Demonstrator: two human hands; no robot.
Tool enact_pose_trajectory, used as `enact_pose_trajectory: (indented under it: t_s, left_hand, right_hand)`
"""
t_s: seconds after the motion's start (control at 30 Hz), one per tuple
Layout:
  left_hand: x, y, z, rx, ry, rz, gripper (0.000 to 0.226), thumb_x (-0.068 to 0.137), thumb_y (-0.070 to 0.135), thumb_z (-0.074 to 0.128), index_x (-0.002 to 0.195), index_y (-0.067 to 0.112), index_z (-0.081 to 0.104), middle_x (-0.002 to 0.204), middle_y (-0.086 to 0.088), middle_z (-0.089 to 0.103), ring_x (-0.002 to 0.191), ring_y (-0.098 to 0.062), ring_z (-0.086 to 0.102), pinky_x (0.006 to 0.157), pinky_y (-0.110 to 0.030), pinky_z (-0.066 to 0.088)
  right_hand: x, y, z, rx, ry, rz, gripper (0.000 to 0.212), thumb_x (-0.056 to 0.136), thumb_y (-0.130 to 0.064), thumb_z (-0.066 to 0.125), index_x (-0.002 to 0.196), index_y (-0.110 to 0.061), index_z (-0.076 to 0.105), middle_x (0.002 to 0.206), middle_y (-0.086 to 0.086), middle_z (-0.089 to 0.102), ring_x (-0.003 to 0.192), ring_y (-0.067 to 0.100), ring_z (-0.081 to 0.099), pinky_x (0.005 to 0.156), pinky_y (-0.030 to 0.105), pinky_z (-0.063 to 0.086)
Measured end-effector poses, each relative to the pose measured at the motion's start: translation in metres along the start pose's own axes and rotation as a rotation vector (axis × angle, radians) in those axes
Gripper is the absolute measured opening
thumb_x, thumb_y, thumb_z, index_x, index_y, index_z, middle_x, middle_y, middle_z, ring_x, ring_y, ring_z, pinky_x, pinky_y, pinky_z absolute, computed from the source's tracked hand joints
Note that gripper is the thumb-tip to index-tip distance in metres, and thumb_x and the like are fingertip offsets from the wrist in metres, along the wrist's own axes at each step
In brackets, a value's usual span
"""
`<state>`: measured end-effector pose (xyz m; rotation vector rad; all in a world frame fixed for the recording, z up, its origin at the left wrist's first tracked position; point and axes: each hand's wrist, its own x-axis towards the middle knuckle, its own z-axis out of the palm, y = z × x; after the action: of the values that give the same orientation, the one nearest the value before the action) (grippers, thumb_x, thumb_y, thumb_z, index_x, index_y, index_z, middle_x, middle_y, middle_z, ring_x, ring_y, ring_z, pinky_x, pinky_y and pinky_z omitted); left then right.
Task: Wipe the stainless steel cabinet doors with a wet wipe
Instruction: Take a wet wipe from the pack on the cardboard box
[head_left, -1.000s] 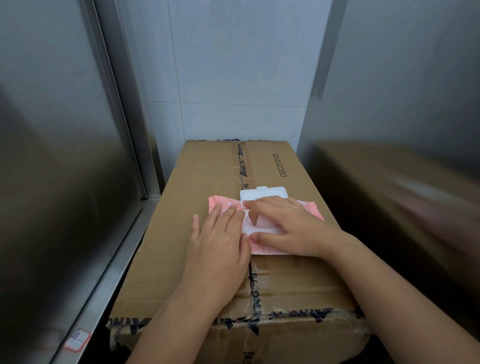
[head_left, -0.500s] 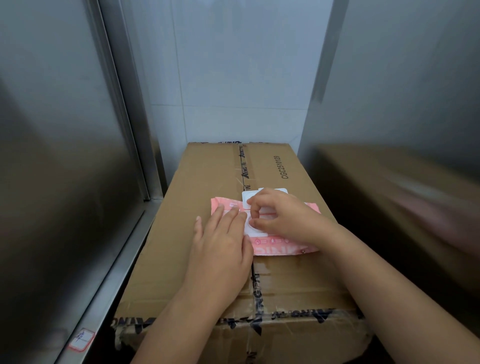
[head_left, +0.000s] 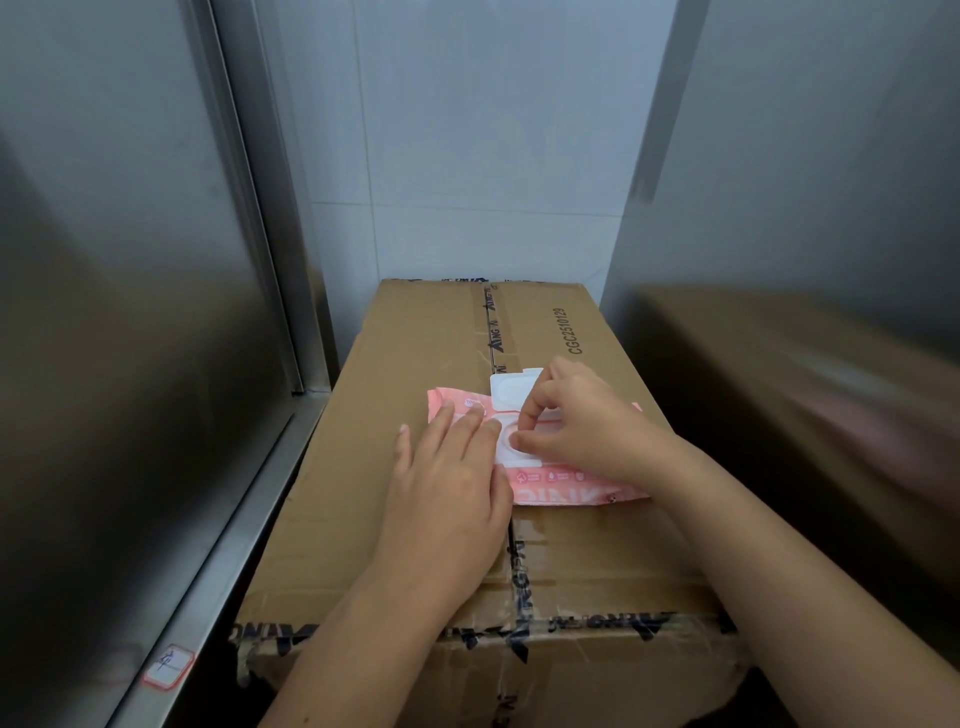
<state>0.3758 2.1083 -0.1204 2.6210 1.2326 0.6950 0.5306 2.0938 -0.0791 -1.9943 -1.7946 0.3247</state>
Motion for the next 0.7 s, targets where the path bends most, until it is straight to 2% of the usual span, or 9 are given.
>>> enact_pose_trajectory:
  t_s: [0.1, 0.2, 0.27, 0.33, 0.4, 0.47, 0.57, 0.7]
  left_hand:
    - [0.0006, -0.0004, 0.0009, 0.002, 0.002, 0.007, 0.047, 0.098, 0.032, 0.028, 0.145, 0.029, 0.026, 0.152, 0.012, 0.021, 0.141, -0.006, 0.003, 0.112, -0.035, -0.007]
    - [0.0006, -0.0006, 0.0017, -0.011, 0.01, 0.021, 0.046, 0.098, 0.03, 0.03, 0.143, 0.027, 0.031, 0.152, 0.012, 0.023, 0.141, -0.008, 0.006, 0.112, -0.035, -0.006]
    - [0.0006, -0.0002, 0.0016, -0.041, 0.02, 0.03, 0.045, 0.097, 0.028, 0.034, 0.141, 0.025, 0.036, 0.15, 0.011, 0.029, 0.141, -0.009, 0.011, 0.112, -0.037, -0.004]
    - [0.0006, -0.0005, 0.002, -0.035, 0.019, 0.04, 0.044, 0.097, 0.028, 0.034, 0.141, 0.026, 0.038, 0.148, 0.012, 0.032, 0.141, -0.007, 0.011, 0.11, -0.035, -0.005]
    - [0.0009, -0.0019, 0.0031, -0.016, 0.015, 0.049, 0.044, 0.097, 0.031, 0.032, 0.141, 0.028, 0.037, 0.148, 0.014, 0.032, 0.14, -0.006, 0.009, 0.109, -0.033, -0.006]
    - [0.0013, -0.0023, 0.0037, -0.015, 0.01, 0.053, 0.044, 0.098, 0.034, 0.032, 0.141, 0.029, 0.036, 0.148, 0.015, 0.032, 0.14, -0.005, 0.008, 0.109, -0.033, -0.006]
    - [0.0014, -0.0021, 0.0037, -0.011, 0.005, 0.062, 0.044, 0.098, 0.038, 0.032, 0.142, 0.031, 0.034, 0.148, 0.016, 0.03, 0.14, -0.004, 0.007, 0.11, -0.033, -0.004]
    - [0.0008, -0.0027, 0.0037, -0.011, 0.017, 0.062, 0.044, 0.097, 0.039, 0.033, 0.141, 0.032, 0.034, 0.149, 0.016, 0.028, 0.14, -0.004, 0.008, 0.11, -0.033, -0.002]
  right_hand:
    - [-0.0003, -0.0009, 0.0016, -0.008, -0.004, 0.021, 0.018, 0.082, -0.026, 0.067, 0.066, -0.026, 0.06, 0.089, -0.007, 0.044, 0.092, 0.007, 0.039, 0.066, -0.004, 0.025]
    - [0.0002, -0.0008, 0.0037, 0.052, 0.024, 0.033, 0.014, 0.081, -0.019, 0.067, 0.068, -0.013, 0.07, 0.081, 0.001, 0.056, 0.083, 0.017, 0.053, 0.061, 0.011, 0.039]
    - [-0.0005, -0.0006, 0.0049, 0.094, 0.051, 0.025, 0.013, 0.079, -0.014, 0.067, 0.068, -0.008, 0.072, 0.077, 0.007, 0.062, 0.077, 0.02, 0.058, 0.059, 0.018, 0.041]
    - [-0.0013, 0.0003, 0.0063, 0.115, 0.072, 0.008, 0.015, 0.078, -0.011, 0.066, 0.065, -0.006, 0.07, 0.076, 0.008, 0.063, 0.074, 0.018, 0.057, 0.061, 0.022, 0.042]
    - [-0.0022, 0.0015, 0.0076, 0.129, 0.094, -0.001, 0.017, 0.079, -0.011, 0.066, 0.061, -0.012, 0.066, 0.077, 0.002, 0.059, 0.072, 0.009, 0.052, 0.066, 0.023, 0.043]
    - [-0.003, 0.0034, 0.0087, 0.149, 0.116, 0.0, 0.02, 0.079, -0.011, 0.066, 0.061, -0.02, 0.061, 0.08, -0.007, 0.051, 0.078, 0.005, 0.049, 0.071, 0.02, 0.042]
    - [-0.0049, 0.0065, 0.0093, 0.183, 0.161, 0.008, 0.022, 0.079, -0.011, 0.066, 0.062, -0.022, 0.058, 0.08, -0.01, 0.048, 0.076, 0.004, 0.05, 0.065, 0.007, 0.038]
    - [-0.0073, 0.0088, 0.0089, 0.214, 0.213, 0.011, 0.029, 0.078, -0.008, 0.066, 0.058, -0.025, 0.055, 0.078, -0.011, 0.049, 0.073, -0.012, 0.048, 0.061, -0.001, 0.031]
